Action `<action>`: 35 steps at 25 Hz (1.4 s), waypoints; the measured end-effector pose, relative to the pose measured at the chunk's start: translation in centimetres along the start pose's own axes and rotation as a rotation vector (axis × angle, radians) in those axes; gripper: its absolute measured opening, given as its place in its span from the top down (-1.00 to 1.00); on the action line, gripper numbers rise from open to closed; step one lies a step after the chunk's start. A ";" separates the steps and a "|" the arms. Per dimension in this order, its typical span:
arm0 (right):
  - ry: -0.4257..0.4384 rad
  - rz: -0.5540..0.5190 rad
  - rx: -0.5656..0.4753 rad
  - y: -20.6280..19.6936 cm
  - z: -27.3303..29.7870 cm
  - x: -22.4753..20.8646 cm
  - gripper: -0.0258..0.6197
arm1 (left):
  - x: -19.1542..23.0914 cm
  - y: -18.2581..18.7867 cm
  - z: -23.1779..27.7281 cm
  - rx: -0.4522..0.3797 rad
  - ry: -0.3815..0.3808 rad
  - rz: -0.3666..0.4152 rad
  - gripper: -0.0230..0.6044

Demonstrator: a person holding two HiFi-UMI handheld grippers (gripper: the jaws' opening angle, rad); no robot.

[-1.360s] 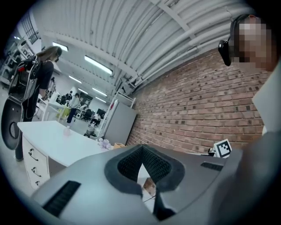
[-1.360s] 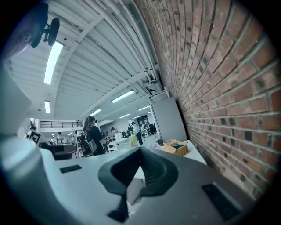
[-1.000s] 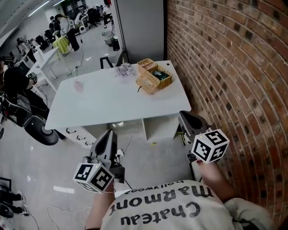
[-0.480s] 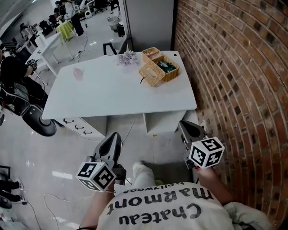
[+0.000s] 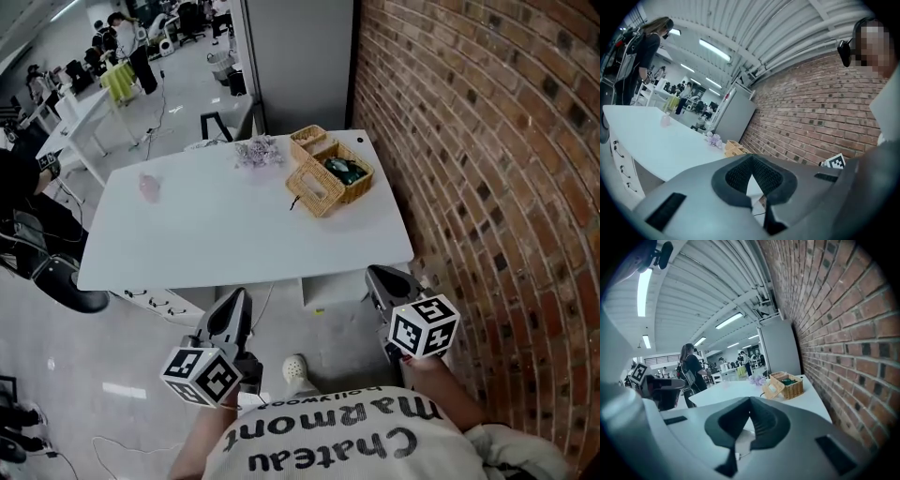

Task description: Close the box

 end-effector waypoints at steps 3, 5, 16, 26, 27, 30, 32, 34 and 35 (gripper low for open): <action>0.008 0.008 -0.047 2.6 2.8 -0.1 0.91 | 2.0 2.8 2.0 -0.020 -0.007 0.019 0.92; 0.008 0.021 -0.077 4.2 4.6 -0.4 0.91 | 3.2 4.6 3.3 -0.034 -0.015 0.036 0.92; -0.058 0.129 -0.158 6.7 12.9 -2.8 0.91 | 9.8 9.9 7.2 -0.055 -0.027 0.099 0.92; -0.100 -0.102 0.085 4.4 18.8 -5.7 0.50 | 13.1 8.3 8.8 -0.021 0.026 0.022 0.92; -0.097 -0.146 0.115 4.3 19.6 -6.1 0.46 | 13.0 8.4 9.0 -0.021 0.035 0.019 0.92; -0.080 -0.263 0.209 4.0 21.7 -7.4 0.37 | 13.0 8.4 9.5 -0.034 0.057 0.010 0.92; -0.066 -0.348 0.272 4.1 23.1 -8.2 0.29 | 13.0 8.5 9.9 -0.045 0.072 0.006 0.92; -0.049 -0.443 0.328 4.3 24.5 -8.8 0.26 | 12.9 8.6 10.1 -0.050 0.103 -0.002 0.92; -0.039 -0.486 0.351 4.3 25.1 -9.1 0.24 | 12.8 8.7 10.1 -0.053 0.117 -0.007 0.92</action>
Point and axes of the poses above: the fingertips, and each gripper's own axes: z forward along the fingers, x to its left, y out of its top, the point moved 9 cm from there along -z, backward along the fingers, and after that the axes turned 2 degrees about x, right-handed, at the moved point
